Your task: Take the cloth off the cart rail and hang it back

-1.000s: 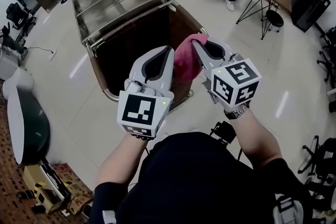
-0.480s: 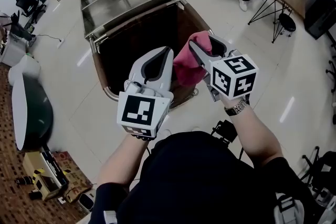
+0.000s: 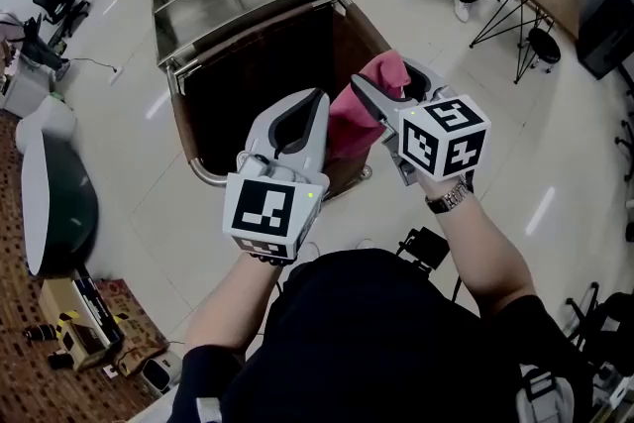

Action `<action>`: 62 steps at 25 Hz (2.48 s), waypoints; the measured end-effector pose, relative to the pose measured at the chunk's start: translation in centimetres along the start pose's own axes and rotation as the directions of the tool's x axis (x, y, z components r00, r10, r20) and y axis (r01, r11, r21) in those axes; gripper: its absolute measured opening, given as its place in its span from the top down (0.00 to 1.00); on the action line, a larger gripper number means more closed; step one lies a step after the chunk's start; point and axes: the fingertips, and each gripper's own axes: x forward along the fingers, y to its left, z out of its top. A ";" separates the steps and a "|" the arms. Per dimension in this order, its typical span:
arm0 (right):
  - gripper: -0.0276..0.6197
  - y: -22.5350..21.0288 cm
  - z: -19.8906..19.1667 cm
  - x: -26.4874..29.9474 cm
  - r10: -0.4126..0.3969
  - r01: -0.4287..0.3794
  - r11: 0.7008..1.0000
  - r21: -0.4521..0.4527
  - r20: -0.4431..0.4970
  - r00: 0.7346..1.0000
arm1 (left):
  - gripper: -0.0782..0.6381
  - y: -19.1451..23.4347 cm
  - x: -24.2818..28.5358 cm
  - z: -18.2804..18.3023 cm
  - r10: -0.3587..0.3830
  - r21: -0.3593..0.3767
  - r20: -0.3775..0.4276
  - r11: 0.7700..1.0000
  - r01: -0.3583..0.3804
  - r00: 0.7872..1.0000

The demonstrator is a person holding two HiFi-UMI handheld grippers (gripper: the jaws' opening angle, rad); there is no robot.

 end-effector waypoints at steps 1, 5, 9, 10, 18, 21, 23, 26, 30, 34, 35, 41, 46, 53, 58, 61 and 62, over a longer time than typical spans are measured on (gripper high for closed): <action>0.52 0.1 -0.2 0.3 0.012 -0.012 1.000 -0.006 -0.010 1.000 | 0.89 -0.1 -0.1 -0.2 0.006 -0.007 -0.014 1.000 -0.006 1.000; 0.48 0.3 -1.4 1.8 0.055 -0.056 0.998 -0.026 -0.056 0.997 | 0.89 0.3 0.0 0.0 0.031 0.029 0.045 0.999 -0.032 0.999; 0.48 1.1 -1.1 2.6 0.051 -0.054 0.998 -0.045 -0.068 0.996 | 0.89 0.9 -1.1 0.1 0.046 0.035 0.044 0.998 -0.048 0.998; 0.48 1.0 -1.1 2.8 0.048 -0.051 0.998 -0.048 -0.072 0.996 | 0.89 0.9 -1.0 -0.1 0.042 0.037 0.036 0.998 -0.043 0.998; 0.48 -0.2 -1.5 3.5 0.069 -0.069 0.998 -0.009 -0.067 0.995 | 0.89 -4.4 3.0 -6.0 -0.166 0.082 -0.202 0.979 0.186 0.965; 0.48 -0.3 -1.0 3.6 0.069 -0.069 0.998 0.007 -0.065 0.996 | 0.85 -4.8 3.5 -9.1 -0.169 0.133 -0.324 0.966 0.222 0.931; 0.48 -0.1 -0.8 3.6 0.076 -0.075 0.997 0.008 -0.065 0.995 | 0.76 -4.7 3.9 -9.8 -0.142 0.193 -0.362 0.956 0.223 0.921; 0.48 0.2 -0.6 3.6 0.098 -0.098 0.995 0.007 -0.067 0.993 | 0.74 -4.4 4.8 -10.3 -0.102 0.262 -0.392 0.940 0.217 0.914; 0.48 0.7 -0.3 3.4 0.135 -0.135 0.991 0.003 -0.067 0.989 | 0.86 -2.8 5.6 -9.8 -0.036 0.279 -0.363 0.949 0.146 0.931; 0.49 0.1 0.2 2.6 0.152 -0.151 0.988 0.015 -0.056 0.987 | 0.86 -0.1 5.8 -9.4 0.020 0.207 -0.341 0.977 0.055 0.940; 0.49 0.0 0.3 2.4 0.151 -0.150 0.988 0.015 -0.054 0.987 | 0.86 0.3 5.8 -9.3 0.029 0.192 -0.338 0.981 0.039 0.941; 0.49 -0.7 0.4 0.4 0.153 -0.153 0.988 0.015 -0.048 0.987 | 0.85 1.3 5.6 -9.1 0.087 0.149 -0.329 0.988 -0.039 0.940; 0.50 -1.0 0.5 -1.6 0.164 -0.164 0.986 0.019 -0.029 0.986 | 0.84 0.2 5.2 -7.7 0.104 0.145 -0.300 0.987 -0.062 0.948; 0.72 0.7 1.9 -4.8 0.204 -0.203 0.979 -0.020 0.057 0.977 | 0.84 -2.8 3.5 -4.7 0.098 0.157 -0.215 0.985 -0.065 0.972; 0.87 2.9 1.2 -6.7 0.200 -0.195 0.979 -0.060 0.109 0.974 | 0.89 -4.7 1.1 -4.5 0.058 0.117 -0.159 0.992 -0.040 0.986; 0.93 5.4 1.4 -8.0 0.187 -0.174 0.980 -0.096 0.139 0.973 | 0.89 -5.8 -1.1 -3.3 0.012 0.109 -0.117 0.994 0.001 0.993; 0.95 6.2 1.3 -8.5 0.181 -0.167 0.980 -0.106 0.150 0.972 | 0.89 -6.2 -1.8 -3.1 0.002 0.115 -0.105 0.993 0.010 0.994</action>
